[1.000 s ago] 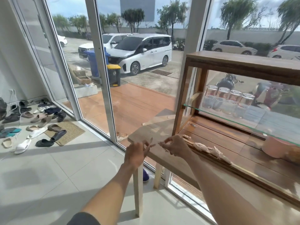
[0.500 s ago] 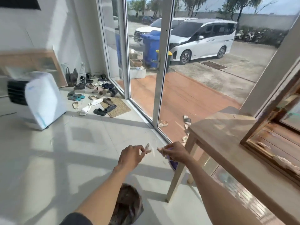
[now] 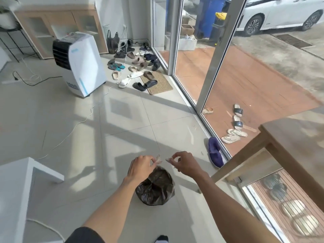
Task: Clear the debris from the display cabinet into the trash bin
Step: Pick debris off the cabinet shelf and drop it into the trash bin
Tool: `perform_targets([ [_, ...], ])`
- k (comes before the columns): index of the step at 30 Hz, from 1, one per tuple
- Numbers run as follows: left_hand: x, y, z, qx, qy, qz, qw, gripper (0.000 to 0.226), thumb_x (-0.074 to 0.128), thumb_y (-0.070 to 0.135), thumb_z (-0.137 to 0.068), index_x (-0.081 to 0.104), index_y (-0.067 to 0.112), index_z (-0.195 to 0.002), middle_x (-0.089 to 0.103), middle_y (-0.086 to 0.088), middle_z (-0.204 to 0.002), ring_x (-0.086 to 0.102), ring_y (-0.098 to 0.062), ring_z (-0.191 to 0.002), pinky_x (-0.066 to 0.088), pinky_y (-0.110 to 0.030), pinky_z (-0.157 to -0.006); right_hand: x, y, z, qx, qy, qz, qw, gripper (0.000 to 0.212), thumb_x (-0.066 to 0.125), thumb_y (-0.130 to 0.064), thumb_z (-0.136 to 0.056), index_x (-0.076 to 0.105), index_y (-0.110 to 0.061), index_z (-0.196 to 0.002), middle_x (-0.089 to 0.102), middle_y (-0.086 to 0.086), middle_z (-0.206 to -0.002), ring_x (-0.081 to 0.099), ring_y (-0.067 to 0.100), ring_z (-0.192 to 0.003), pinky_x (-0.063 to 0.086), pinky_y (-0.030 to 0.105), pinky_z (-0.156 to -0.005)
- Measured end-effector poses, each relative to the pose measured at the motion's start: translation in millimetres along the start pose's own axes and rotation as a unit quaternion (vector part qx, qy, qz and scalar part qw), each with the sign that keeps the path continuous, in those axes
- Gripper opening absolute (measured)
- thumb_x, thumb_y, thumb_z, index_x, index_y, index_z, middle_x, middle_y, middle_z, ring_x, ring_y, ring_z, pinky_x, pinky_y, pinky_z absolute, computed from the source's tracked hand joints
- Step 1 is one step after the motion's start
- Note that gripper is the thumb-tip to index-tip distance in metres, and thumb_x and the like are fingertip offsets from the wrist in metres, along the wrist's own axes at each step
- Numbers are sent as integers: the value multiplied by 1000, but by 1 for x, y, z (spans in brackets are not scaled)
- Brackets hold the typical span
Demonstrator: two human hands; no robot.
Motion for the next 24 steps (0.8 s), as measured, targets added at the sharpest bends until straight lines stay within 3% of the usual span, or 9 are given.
perform_targets([
  [3, 8, -18, 3, -16, -8, -4, 1000, 14, 68, 41, -88, 73, 29, -94, 73, 1, -68, 67, -17, -60, 59, -33, -65, 20, -2, -9, -8, -6, 27, 1000, 33, 67, -59, -86, 75, -27, -93, 61, -7, -60, 62, 14, -60, 54, 32, -69],
  [10, 27, -47, 3, -37, -8, 9, 999, 13, 69, 37, -89, 74, 27, -95, 73, 2, -69, 67, -20, -62, 59, -37, -67, 59, 2, -23, -5, -13, 57, 998, 30, 65, -54, -89, 76, -29, -101, 71, 0, -81, 68, 22, -76, 55, 34, -73],
  [13, 37, -57, 2, -38, -11, 19, 999, 18, 65, 36, -92, 74, 25, -102, 71, -1, -62, 67, -22, -60, 59, -37, -68, 71, 10, -26, 7, -22, 56, 998, 30, 66, -53, -89, 75, -31, -107, 77, 4, -94, 72, 26, -85, 56, 35, -76],
  [16, 46, -66, 5, -35, -22, 12, 999, 27, 61, 41, -93, 71, 25, -114, 73, -6, -69, 69, -26, -67, 58, -37, -72, 76, 16, -26, 13, -29, 59, 998, 29, 68, -47, -90, 73, -32, -114, 76, 7, -102, 71, 27, -92, 56, 37, -83],
  [20, 52, -75, 12, -45, -44, 7, 998, 31, 60, 41, -93, 67, 26, -119, 75, -3, -81, 70, -26, -80, 56, -36, -74, 77, 19, -25, 16, -27, 59, 998, 29, 68, -42, -90, 71, -32, -117, 75, 5, -101, 71, 25, -89, 56, 36, -82],
  [24, 49, -79, 15, -49, -66, 13, 996, 31, 58, 44, -94, 63, 27, -120, 73, -6, -77, 69, -27, -75, 55, -35, -70, 73, 18, -21, 16, -40, 52, 998, 26, 65, -46, -90, 70, -34, -112, 75, 3, -90, 71, 23, -80, 58, 38, -78],
])
Point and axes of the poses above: each hand's wrist, its own z-axis away from the middle knuckle, its own x-axis out of the palm, y = z × x, the point moved 8 cm from there along -z, towards the middle knuckle
